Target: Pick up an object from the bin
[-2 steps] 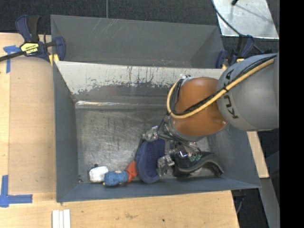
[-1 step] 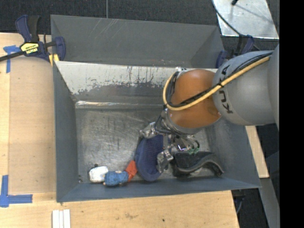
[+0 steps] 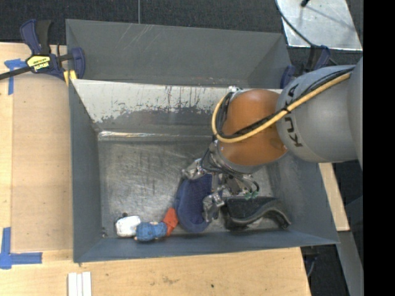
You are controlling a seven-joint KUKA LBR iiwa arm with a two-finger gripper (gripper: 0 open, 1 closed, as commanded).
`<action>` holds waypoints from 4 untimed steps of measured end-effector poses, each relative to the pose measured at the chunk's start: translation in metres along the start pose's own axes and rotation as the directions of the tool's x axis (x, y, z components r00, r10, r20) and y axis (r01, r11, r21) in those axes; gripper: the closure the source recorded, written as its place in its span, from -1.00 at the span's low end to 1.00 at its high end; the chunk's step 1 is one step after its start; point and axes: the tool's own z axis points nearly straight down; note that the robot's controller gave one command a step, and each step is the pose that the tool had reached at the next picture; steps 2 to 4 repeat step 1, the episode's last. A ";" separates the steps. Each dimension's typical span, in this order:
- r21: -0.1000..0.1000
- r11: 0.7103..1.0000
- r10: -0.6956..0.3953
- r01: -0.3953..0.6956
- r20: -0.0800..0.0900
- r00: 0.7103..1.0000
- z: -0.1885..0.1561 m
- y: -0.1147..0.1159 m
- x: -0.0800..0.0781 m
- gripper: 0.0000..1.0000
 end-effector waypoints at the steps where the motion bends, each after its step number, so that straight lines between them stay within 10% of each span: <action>1: 0.021 0.804 -0.595 0.594 0.016 0.804 -0.145 -0.001 -0.017 1.00; 4: 0.021 0.804 -0.595 0.594 0.016 0.804 -0.145 -0.001 -0.017 1.00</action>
Offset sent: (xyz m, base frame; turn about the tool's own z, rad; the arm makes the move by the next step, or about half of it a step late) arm 0.0168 0.0046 0.1420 -0.6376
